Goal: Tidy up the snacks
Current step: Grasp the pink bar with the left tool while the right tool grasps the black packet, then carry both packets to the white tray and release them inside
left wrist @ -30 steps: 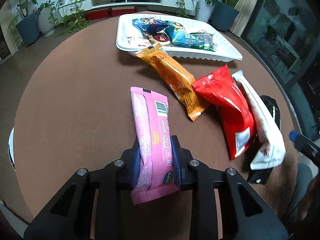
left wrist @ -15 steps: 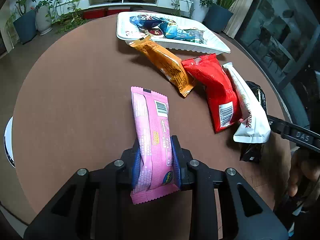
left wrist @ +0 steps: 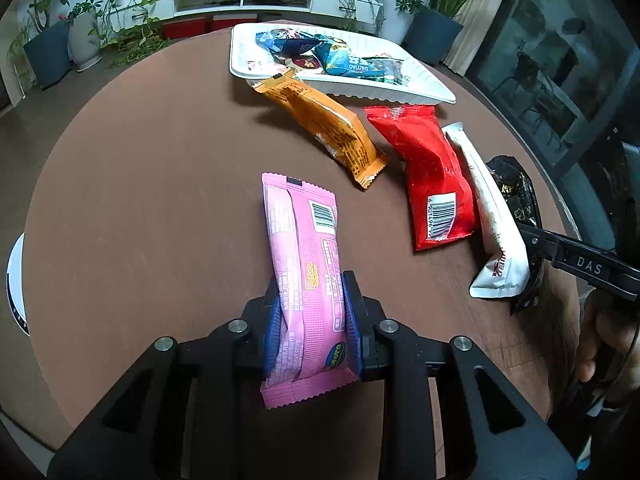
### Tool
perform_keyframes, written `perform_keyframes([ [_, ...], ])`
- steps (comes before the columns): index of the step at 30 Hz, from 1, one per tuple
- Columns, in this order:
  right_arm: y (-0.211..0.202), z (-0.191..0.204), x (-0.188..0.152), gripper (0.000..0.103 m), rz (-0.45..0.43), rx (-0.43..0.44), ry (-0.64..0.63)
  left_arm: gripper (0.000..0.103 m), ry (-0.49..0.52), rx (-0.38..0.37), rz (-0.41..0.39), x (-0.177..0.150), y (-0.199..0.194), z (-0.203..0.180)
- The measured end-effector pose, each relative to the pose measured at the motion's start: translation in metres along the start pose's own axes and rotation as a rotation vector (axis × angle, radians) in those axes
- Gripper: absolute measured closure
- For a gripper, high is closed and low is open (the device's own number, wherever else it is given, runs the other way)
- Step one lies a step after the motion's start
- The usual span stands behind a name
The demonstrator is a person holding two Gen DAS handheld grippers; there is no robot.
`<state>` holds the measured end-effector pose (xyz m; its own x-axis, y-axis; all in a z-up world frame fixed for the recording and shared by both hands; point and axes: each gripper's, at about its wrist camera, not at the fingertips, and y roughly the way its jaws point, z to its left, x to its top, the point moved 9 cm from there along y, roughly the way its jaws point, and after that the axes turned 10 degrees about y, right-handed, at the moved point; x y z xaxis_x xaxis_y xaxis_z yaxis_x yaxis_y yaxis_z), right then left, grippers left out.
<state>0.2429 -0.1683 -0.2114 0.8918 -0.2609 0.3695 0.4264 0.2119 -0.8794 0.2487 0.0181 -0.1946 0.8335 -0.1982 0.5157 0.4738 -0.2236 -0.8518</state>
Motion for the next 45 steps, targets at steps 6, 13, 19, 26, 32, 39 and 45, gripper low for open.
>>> perform_keyframes([
  [6, -0.009, -0.01, -0.004, 0.078, -0.011, 0.037, 0.048, 0.078, -0.02, -0.02, -0.006, 0.001, 0.001, 0.001],
  [13, -0.024, -0.026, -0.004, 0.079, -0.03, 0.095, 0.125, 0.078, -0.027, -0.027, -0.009, 0.0, 0.0, 0.001],
  [19, -0.033, -0.032, -0.005, 0.079, -0.039, 0.125, 0.148, 0.078, -0.041, -0.043, -0.017, -0.004, -0.003, 0.0],
  [26, -0.042, -0.044, 0.003, 0.079, -0.053, 0.145, 0.178, 0.078, -0.07, -0.066, -0.041, -0.004, -0.013, 0.001],
  [32, -0.045, -0.052, 0.006, 0.079, -0.056, 0.155, 0.202, 0.078, -0.087, -0.085, -0.068, -0.002, -0.024, 0.0],
  [39, -0.055, -0.069, 0.018, 0.079, -0.081, 0.155, 0.235, 0.078, -0.142, -0.101, -0.114, 0.009, -0.039, 0.019],
  [45, -0.073, -0.096, 0.044, 0.079, -0.136, 0.127, 0.264, 0.078, -0.173, -0.073, -0.164, 0.029, -0.058, 0.048],
])
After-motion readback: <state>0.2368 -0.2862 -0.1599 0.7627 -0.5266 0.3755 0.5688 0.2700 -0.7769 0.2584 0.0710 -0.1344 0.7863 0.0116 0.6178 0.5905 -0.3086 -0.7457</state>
